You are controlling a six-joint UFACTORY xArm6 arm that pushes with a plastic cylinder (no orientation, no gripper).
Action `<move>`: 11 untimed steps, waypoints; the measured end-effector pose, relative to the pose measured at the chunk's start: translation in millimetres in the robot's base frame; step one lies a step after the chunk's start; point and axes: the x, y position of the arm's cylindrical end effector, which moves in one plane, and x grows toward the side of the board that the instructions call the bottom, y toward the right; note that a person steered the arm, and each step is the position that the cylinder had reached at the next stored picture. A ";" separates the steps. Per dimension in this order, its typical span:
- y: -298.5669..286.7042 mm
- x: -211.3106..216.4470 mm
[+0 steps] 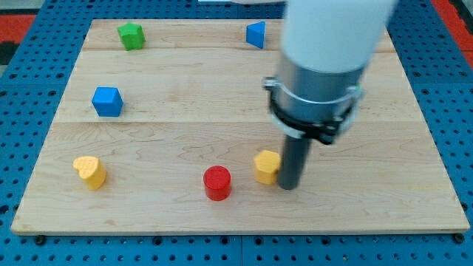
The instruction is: Push the green circle towards the bottom
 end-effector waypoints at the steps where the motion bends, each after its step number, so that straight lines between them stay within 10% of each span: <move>1: 6.2 -22.2; 5: -26.1 -70.6; 8: 170.6 -86.4; 9: 190.7 -162.6; 11: 91.2 -174.1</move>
